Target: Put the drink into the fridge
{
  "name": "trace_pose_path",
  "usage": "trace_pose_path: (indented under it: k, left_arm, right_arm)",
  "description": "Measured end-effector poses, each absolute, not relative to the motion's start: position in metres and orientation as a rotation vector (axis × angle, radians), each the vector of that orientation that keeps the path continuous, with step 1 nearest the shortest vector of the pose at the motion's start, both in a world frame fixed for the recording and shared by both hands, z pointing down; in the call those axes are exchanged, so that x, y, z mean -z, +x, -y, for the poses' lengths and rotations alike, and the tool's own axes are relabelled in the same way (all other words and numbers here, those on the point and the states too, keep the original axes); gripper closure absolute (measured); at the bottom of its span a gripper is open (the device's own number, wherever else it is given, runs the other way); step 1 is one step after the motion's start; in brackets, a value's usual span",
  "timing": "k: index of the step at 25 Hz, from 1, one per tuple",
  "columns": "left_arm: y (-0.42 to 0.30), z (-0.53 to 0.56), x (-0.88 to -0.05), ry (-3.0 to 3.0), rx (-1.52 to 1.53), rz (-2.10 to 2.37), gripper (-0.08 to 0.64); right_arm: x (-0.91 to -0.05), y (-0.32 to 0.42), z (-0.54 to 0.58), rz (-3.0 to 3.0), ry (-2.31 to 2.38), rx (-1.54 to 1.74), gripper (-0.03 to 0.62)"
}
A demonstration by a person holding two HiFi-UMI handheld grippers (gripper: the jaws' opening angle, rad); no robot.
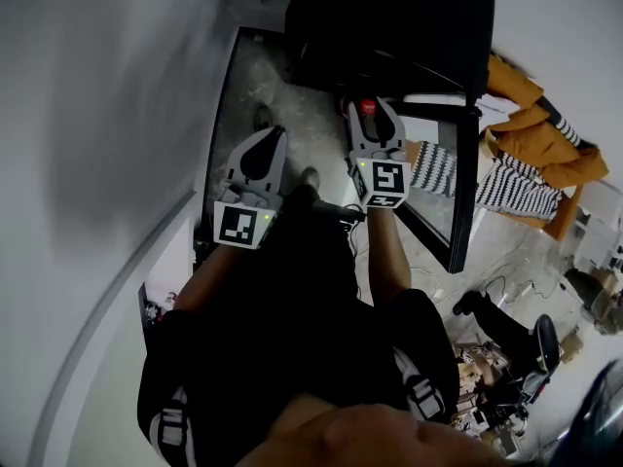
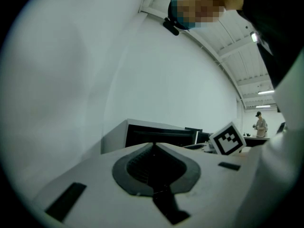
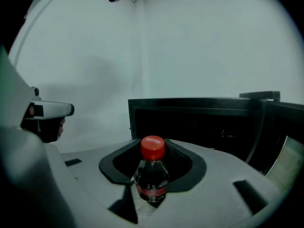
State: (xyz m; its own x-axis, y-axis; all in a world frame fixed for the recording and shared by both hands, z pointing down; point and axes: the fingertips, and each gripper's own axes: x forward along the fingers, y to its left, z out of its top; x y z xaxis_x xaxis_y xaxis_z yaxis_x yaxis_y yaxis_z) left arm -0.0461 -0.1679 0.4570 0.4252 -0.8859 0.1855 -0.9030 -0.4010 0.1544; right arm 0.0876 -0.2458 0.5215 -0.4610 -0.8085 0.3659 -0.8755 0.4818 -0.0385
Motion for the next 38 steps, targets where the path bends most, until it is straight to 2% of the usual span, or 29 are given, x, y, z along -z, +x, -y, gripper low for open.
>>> trace_pose_path:
  k: [19,38]
  left_arm:
    - [-0.037,0.183,-0.483,2.465,-0.046,1.640,0.548]
    - [-0.034,0.206,-0.544,2.477,0.013,1.638,0.548]
  right_arm:
    - [-0.610,0.080,0.321,2.432,1.421,-0.294,0.451]
    - [-0.671,0.078,0.358,2.435,1.484,-0.292,0.451]
